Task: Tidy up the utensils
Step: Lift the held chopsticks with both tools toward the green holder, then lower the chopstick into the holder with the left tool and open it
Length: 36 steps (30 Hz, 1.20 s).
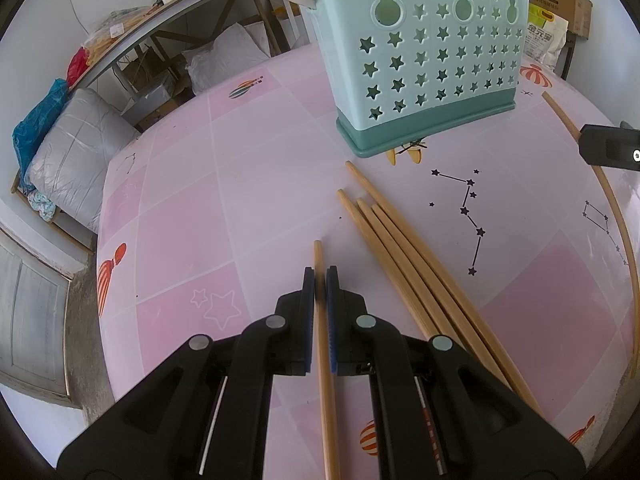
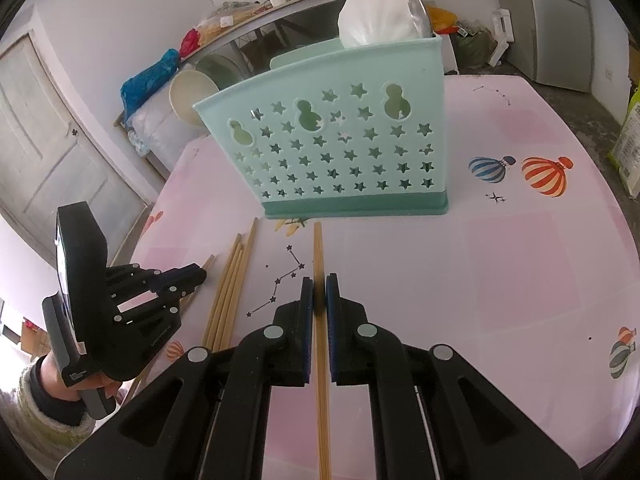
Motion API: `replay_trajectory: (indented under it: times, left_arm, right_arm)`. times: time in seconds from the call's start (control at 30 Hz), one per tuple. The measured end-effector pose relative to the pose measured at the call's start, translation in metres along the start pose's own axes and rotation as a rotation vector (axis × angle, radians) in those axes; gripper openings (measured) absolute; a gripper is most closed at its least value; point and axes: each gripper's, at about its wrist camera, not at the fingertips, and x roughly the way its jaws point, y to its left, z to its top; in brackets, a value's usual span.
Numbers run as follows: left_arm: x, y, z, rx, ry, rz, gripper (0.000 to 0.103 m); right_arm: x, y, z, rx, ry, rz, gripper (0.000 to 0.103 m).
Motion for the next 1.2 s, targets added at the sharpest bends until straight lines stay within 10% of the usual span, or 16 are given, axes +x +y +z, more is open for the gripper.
replay_trajectory:
  times: [0.73,1.2]
  left_arm:
    - [-0.003,0.023,0.007,-0.091,-0.021,-0.052,0.004]
    - [-0.114,0.107,0.028,-0.374,-0.417,-0.286,0.004]
  right_arm:
    - [-0.008,-0.002,0.003,0.013,-0.024,-0.008,0.007]
    - [-0.028,-0.003,0.01,0.022,-0.093,0.004,0.007]
